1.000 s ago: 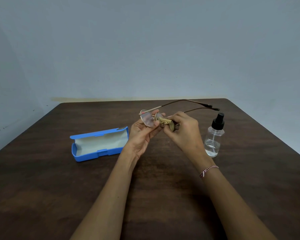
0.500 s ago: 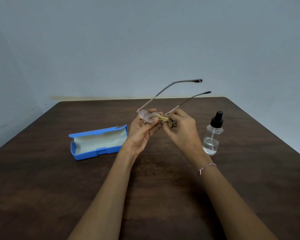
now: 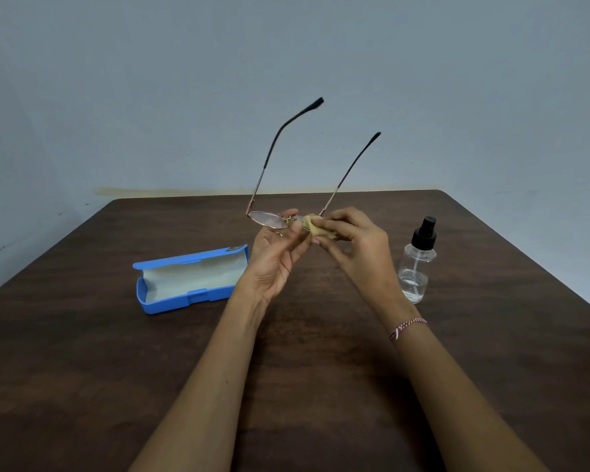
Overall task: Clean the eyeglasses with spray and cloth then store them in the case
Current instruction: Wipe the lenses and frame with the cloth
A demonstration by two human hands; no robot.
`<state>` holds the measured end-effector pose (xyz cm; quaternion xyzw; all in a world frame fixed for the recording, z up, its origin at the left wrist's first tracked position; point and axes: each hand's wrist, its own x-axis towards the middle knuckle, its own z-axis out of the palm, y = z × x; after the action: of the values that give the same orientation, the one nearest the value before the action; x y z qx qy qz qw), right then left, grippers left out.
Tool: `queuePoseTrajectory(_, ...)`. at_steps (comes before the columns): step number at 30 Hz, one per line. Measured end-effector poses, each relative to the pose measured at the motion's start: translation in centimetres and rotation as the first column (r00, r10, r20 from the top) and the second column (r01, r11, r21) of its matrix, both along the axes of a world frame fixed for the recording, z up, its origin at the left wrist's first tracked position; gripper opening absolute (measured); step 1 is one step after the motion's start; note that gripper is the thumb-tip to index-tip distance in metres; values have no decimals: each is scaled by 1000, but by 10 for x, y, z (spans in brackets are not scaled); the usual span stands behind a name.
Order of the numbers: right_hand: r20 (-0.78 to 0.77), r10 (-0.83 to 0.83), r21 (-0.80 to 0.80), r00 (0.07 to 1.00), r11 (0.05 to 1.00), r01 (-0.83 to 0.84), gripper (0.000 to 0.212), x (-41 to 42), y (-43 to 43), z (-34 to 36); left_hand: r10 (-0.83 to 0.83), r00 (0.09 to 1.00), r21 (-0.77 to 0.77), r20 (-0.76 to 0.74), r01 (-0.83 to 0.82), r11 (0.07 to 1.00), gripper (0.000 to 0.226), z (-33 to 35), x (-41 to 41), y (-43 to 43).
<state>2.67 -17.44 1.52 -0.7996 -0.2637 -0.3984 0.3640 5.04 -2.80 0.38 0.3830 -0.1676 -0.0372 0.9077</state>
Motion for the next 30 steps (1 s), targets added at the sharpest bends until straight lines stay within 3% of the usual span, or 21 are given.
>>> queuePoseTrajectory(6,110,-70,-51,991,996,76,27,0,8,-1,0,1000,62,6,0,998,30,-3,1,-2)
queuePoseTrajectory(15,101,-94,-82,990,991,102,25,1,0,2,-65,998,82,-20,66,994,26,-2,-1,-5)
queuePoseTrajectory(19,99,-125,-45,987,991,130,25,2,-4,5,-115,993,242,-9,114,964,32,1,-5,-7)
queuePoseTrajectory(23,75,-179,2,981,984,179,23,6,-9,6,18,999,369,36,-30,929,42,5,-5,-6)
queuePoseTrajectory(26,34,-177,38,984,984,176,20,6,-11,5,80,996,306,46,-91,948,40,9,-3,-1)
queuePoseTrajectory(30,-42,-131,61,990,989,134,20,6,-9,3,20,1000,190,8,-21,982,43,12,-5,6)
